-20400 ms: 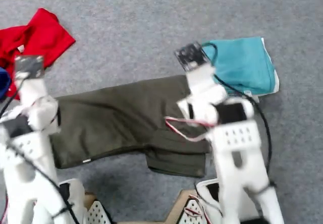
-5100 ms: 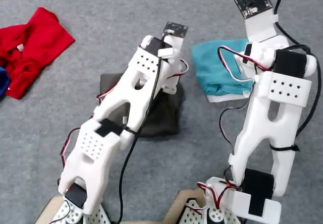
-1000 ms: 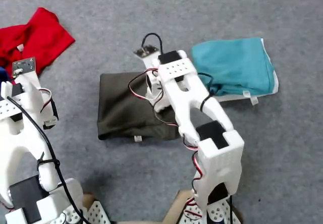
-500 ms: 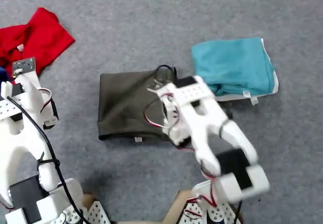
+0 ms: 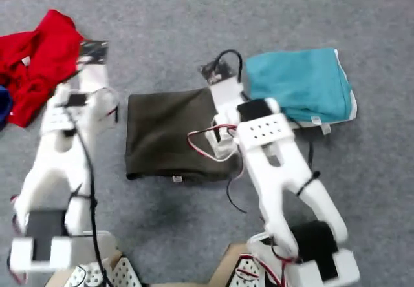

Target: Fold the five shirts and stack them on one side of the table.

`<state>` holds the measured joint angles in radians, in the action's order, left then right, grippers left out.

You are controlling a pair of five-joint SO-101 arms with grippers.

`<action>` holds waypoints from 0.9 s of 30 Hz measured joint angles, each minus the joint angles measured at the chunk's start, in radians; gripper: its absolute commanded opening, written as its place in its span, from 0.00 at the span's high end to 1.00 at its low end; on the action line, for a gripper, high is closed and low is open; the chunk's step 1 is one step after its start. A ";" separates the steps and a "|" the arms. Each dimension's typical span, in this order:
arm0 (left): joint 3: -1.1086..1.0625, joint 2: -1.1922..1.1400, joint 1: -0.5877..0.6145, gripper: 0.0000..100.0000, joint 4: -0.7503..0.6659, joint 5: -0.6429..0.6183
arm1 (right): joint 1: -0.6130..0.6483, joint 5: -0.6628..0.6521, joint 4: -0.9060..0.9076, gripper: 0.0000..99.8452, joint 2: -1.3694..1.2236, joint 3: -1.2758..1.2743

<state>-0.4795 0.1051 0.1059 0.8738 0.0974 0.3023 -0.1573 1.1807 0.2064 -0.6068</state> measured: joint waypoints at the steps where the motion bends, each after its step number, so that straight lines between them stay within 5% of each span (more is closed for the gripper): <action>1: 0.041 -0.055 -0.023 0.97 -0.012 -0.008 | 0.000 0.003 -0.037 0.98 -0.032 -0.035; 11: 0.516 -0.629 -0.075 0.97 -0.018 -0.160 | -0.002 0.005 -0.242 0.98 -0.118 -0.176; 21: 0.664 -0.687 -0.074 0.97 0.114 -0.157 | 0.000 0.005 0.028 0.97 0.296 -0.109; 27: 0.726 -0.671 -0.068 0.97 0.213 -0.126 | 0.046 0.141 0.057 0.76 0.377 -0.109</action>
<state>0.2463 -0.5654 0.0384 1.0871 -0.0284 0.3483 -0.0161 1.2375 0.5838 -0.7158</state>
